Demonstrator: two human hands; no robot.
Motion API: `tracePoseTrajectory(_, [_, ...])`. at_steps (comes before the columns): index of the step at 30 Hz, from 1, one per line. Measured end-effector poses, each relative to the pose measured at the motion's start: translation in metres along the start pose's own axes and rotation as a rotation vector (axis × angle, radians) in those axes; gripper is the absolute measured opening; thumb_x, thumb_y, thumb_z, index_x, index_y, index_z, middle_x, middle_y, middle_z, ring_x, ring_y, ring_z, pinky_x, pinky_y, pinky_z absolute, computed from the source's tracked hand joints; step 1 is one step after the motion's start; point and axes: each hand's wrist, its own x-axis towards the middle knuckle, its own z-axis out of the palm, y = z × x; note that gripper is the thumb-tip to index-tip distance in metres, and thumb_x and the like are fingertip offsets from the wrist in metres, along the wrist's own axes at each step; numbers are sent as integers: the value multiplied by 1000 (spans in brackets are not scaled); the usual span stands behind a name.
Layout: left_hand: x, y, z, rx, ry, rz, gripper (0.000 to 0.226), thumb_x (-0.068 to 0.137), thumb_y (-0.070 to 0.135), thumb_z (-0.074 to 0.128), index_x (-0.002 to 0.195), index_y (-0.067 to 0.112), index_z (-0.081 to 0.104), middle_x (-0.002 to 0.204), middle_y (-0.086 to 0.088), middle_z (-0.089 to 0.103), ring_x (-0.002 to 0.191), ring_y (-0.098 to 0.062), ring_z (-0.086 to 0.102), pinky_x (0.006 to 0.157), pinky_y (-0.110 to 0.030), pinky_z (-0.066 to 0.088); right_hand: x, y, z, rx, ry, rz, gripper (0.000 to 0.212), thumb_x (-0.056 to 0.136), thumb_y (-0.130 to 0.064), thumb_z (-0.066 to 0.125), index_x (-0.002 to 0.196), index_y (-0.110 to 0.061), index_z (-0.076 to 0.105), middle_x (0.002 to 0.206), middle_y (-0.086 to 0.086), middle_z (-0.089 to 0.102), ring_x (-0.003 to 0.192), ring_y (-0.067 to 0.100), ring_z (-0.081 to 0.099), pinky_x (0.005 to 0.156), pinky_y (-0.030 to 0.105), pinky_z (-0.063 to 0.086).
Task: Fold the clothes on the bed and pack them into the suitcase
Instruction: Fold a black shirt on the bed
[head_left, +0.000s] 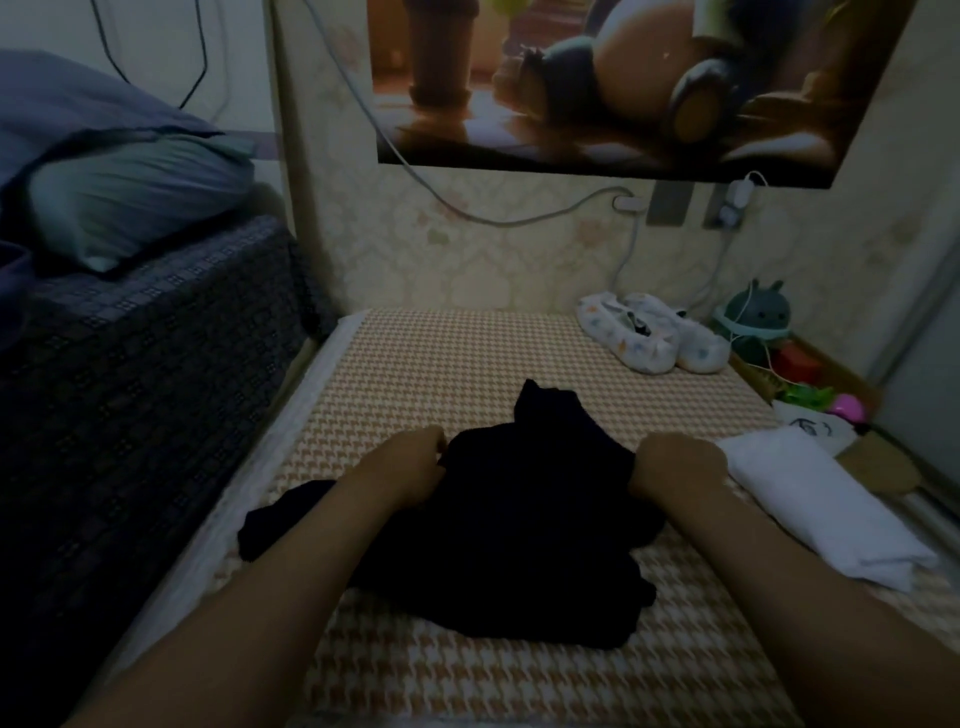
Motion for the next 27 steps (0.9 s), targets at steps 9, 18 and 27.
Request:
tracePoseTrajectory(9, [56, 20, 29, 157, -64, -15, 16, 89, 26, 58, 78, 15, 58, 95, -8, 64, 89, -24, 62, 76, -32, 52, 15, -26, 36, 145, 224, -466, 58, 89, -30, 54, 144, -27, 36, 138, 11, 39, 113, 31, 49, 79, 34, 42])
tracePoseTrajectory(18, [76, -9, -41, -901, 554, -192, 51, 91, 9, 61, 136, 21, 40, 144, -12, 44, 121, -30, 52, 99, -47, 48, 49, -28, 27, 952, 558, -145, 16, 85, 2, 48, 86, 1, 63, 84, 1, 61, 79, 21, 59, 63, 24, 38])
tracePoseTrajectory(27, [19, -21, -21, -120, 118, 247, 29, 84, 29, 72, 110, 34, 61, 133, 2, 50, 121, -19, 51, 105, -38, 42, -9, -39, -3, 701, 41, -667, 29, 82, -36, 70, 110, -33, 64, 130, -3, 55, 119, 14, 54, 102, 34, 45])
